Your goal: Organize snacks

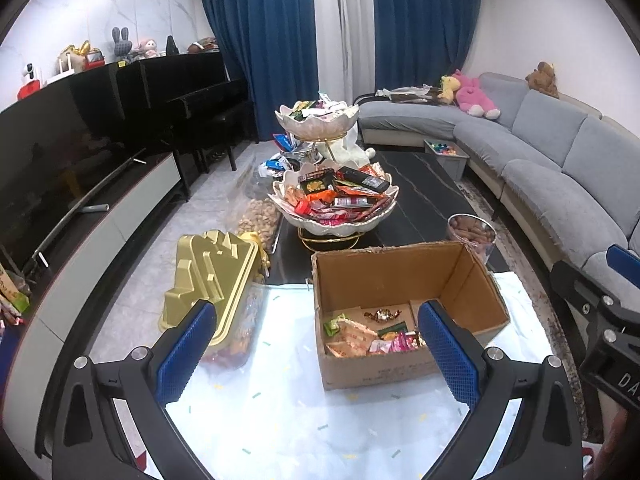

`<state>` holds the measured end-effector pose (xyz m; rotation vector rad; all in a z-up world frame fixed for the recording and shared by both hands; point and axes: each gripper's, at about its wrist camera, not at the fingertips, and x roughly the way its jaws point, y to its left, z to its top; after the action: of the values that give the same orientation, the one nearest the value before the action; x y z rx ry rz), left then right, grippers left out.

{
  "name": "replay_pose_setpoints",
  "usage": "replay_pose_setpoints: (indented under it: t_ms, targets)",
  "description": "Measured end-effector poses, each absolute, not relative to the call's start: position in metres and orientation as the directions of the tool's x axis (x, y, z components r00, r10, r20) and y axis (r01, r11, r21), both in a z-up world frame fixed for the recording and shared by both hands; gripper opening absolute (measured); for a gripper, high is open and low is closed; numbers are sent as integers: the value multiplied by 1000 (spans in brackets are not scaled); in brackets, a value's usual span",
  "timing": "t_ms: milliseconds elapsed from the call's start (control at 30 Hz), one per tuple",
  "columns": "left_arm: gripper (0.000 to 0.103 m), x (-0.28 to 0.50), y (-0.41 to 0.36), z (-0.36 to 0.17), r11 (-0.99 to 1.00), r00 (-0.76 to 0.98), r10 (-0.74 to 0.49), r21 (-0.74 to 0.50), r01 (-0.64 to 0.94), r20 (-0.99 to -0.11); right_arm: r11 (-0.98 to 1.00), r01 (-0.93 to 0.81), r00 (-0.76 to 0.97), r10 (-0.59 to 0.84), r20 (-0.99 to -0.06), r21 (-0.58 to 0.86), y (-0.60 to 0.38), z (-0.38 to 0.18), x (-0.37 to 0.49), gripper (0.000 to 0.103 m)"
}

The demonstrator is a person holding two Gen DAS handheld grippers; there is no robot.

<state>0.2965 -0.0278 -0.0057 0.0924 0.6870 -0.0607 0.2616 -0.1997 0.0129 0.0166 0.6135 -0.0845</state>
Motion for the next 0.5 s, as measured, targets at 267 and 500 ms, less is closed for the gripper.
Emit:
replay_pose_setpoints:
  t_ms: [267, 500]
  targets:
    - [102, 267, -28, -2, 994, 775, -27, 64, 87, -631, 996, 87, 822, -80, -563, -14, -198, 20, 229, 93]
    - [102, 240, -26, -2, 994, 775, -29, 65, 89, -632, 995, 95, 823, -87, -561, -15, -196, 19, 198, 93]
